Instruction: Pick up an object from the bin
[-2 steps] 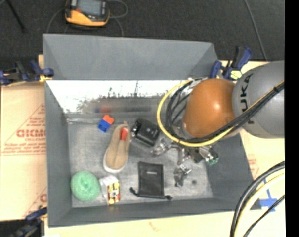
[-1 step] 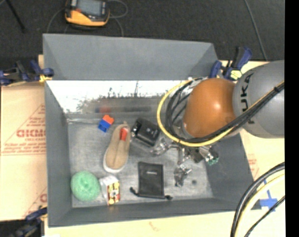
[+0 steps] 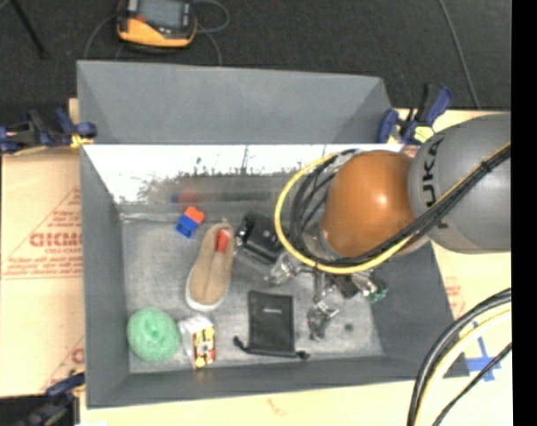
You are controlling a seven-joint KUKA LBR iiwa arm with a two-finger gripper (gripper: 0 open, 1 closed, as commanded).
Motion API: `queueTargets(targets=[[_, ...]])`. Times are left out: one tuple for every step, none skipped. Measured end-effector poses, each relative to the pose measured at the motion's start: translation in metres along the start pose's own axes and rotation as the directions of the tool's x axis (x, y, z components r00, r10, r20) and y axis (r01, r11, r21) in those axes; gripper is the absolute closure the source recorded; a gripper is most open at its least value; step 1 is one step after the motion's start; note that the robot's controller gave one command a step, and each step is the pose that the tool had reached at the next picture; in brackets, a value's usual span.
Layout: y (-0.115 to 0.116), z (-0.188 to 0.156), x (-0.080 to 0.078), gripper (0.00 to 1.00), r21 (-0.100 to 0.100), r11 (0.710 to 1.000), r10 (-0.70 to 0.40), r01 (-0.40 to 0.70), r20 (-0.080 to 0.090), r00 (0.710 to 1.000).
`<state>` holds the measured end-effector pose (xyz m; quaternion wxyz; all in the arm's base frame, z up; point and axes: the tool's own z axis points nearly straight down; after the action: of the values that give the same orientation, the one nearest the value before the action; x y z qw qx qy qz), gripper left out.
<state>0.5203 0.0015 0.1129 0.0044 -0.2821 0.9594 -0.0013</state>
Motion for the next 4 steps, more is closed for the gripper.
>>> queueTargets(targets=[[0.017, 0.023, 0.001, 0.0, -0.008, 0.98, -0.197, 0.197, -0.008, 0.98], [0.033, 0.04, -0.013, 1.0, -0.003, 0.842, -0.54, 0.54, -0.001, 0.842], [0.033, 0.04, -0.013, 1.0, -0.003, 0.842, -0.54, 0.54, -0.001, 0.842], [0.033, 0.012, -0.006, 1.0, -0.01, 0.853, -0.522, 0.522, -0.004, 0.853]])
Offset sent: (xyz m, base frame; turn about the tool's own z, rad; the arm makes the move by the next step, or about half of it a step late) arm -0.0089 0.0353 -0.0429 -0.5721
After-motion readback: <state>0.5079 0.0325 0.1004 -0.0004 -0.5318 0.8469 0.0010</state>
